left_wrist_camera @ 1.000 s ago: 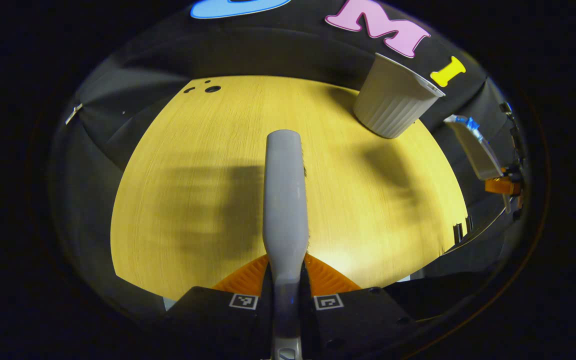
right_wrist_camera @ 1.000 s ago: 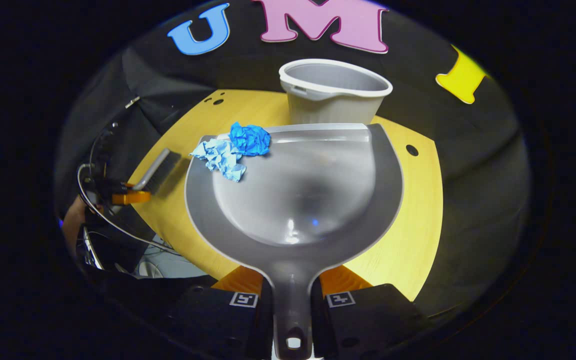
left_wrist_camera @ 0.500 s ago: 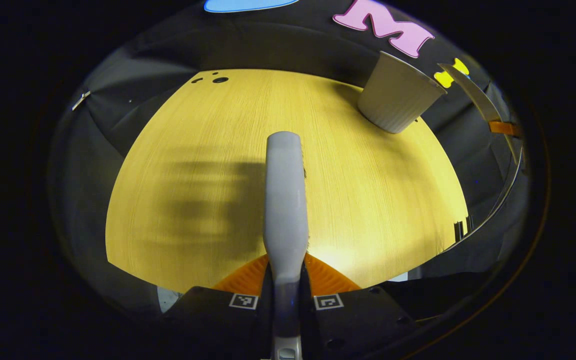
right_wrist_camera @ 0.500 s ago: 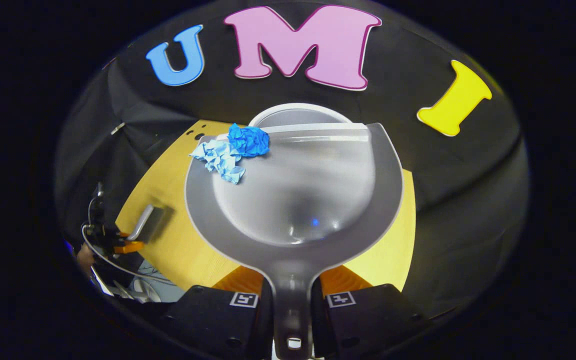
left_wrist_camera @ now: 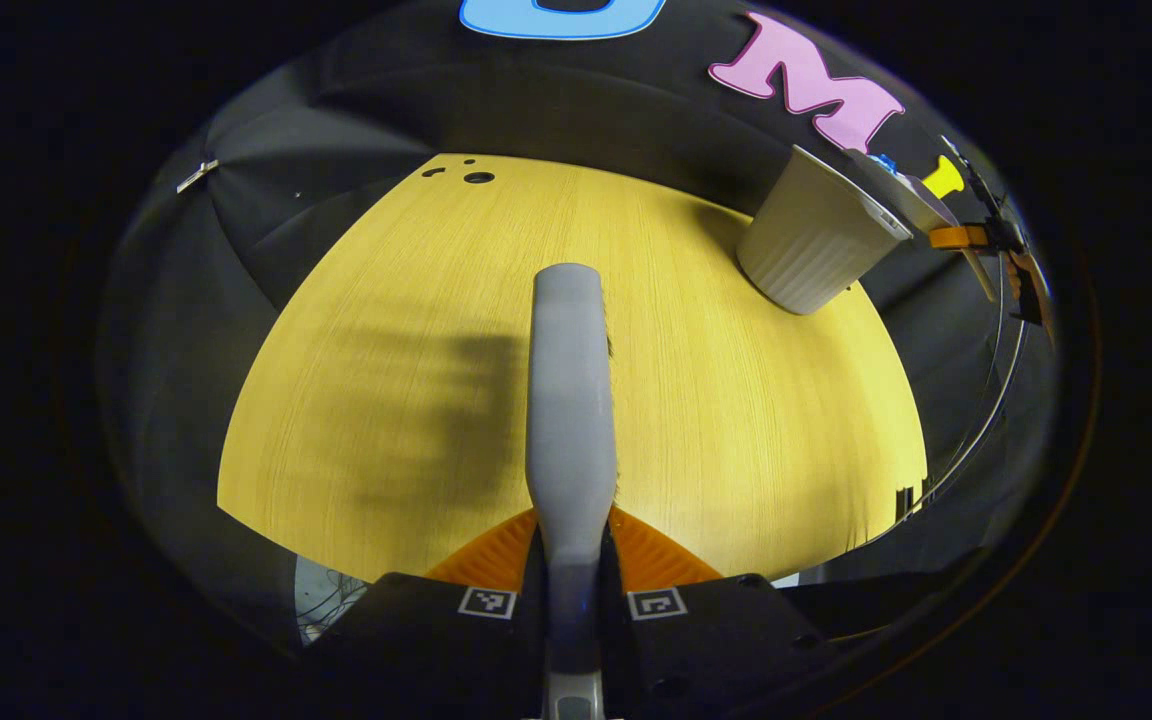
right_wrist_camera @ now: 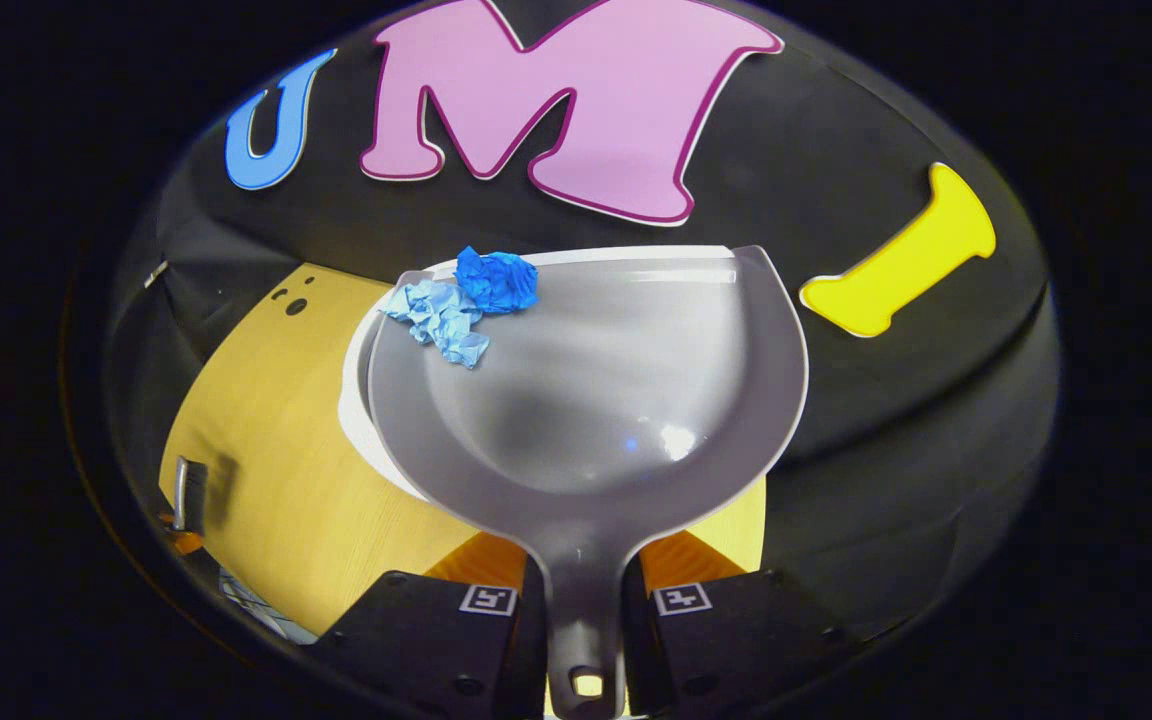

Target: Pick up the small broom and dustpan from the desktop, sweep the trash into the dustpan with the broom, and then empty the trash into the garbage bin.

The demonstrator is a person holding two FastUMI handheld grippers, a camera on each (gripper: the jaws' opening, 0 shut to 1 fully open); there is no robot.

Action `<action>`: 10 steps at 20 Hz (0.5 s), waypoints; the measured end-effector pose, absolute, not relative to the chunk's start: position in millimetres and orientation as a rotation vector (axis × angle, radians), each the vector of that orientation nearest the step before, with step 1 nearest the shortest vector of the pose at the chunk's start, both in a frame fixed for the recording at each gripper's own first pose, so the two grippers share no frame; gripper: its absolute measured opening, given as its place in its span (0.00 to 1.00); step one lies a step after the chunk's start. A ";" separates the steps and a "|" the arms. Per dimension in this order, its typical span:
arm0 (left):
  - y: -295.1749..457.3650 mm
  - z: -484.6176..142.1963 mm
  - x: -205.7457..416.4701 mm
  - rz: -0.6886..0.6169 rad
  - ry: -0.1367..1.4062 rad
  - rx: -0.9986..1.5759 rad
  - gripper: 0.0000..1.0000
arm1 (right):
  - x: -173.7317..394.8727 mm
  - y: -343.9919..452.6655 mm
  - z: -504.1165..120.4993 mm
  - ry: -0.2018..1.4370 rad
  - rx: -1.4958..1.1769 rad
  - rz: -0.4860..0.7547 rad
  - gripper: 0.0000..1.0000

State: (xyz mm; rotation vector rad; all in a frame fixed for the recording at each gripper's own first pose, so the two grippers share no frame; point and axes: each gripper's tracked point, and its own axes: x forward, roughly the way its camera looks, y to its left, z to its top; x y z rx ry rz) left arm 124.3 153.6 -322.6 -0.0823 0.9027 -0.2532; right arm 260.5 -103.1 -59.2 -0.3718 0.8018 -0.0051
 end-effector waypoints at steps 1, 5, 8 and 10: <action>153.7 -323.6 126.3 -0.254 0.905 -0.078 0.26 | 265.4 -105.3 -63.2 0.796 -0.413 -0.023 0.34; 148.8 -325.2 133.1 -0.273 0.922 -0.057 0.23 | 281.4 -117.5 -56.4 0.714 -0.628 -0.118 0.35; 145.4 -324.9 136.8 -0.291 0.927 -0.035 0.27 | 297.6 -127.9 -50.0 0.648 -0.800 -0.174 0.35; 141.3 -326.0 141.1 -0.303 0.935 -0.021 0.27 | 298.0 -126.0 -50.6 0.605 -0.911 -0.170 0.34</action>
